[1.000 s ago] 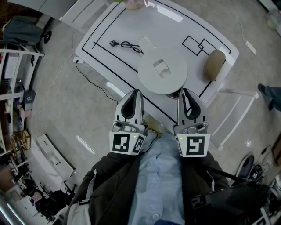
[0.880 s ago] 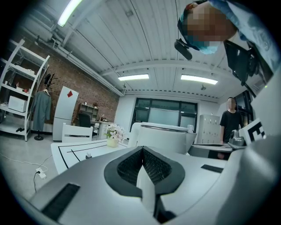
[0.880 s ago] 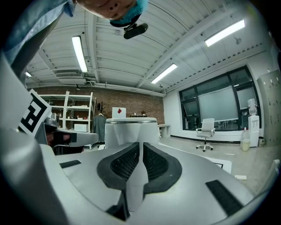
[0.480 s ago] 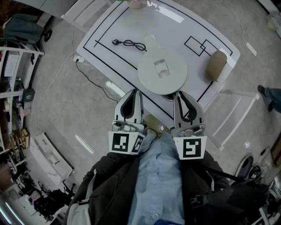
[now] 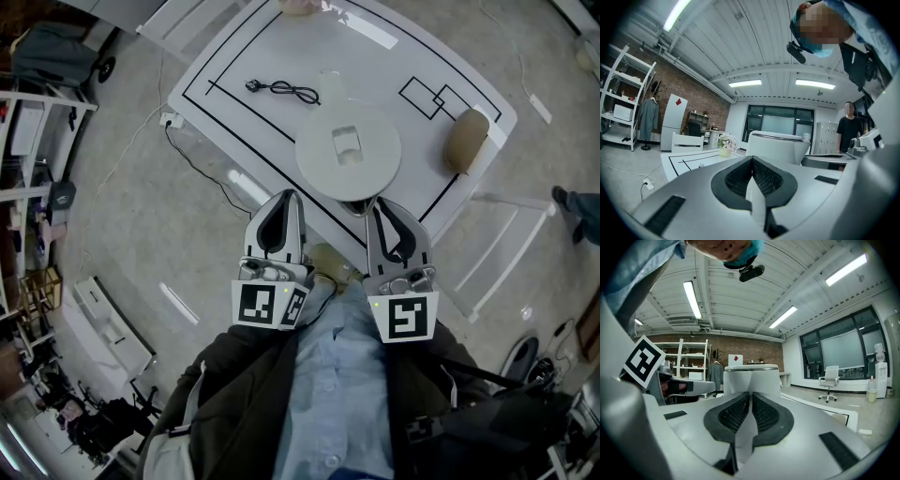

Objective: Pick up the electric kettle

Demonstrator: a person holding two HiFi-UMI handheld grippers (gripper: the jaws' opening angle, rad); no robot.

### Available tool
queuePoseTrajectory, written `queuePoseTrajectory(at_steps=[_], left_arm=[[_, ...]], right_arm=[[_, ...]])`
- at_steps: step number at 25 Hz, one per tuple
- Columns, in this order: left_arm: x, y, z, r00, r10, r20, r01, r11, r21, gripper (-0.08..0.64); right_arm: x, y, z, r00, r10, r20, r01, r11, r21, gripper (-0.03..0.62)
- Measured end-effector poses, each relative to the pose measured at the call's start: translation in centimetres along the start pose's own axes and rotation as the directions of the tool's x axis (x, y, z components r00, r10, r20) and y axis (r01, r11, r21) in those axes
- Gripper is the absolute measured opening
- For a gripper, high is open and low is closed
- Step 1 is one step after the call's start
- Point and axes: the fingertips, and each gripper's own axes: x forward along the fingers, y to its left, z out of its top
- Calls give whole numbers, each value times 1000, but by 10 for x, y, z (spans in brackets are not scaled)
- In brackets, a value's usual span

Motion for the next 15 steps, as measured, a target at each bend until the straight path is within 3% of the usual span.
queuePoseTrajectory(at_steps=[15], left_arm=[[-24,12,3,997,76,11,-76,997,1,5]], right_arm=[[5,36,-1,989,148,-5,-148,989,8,35]])
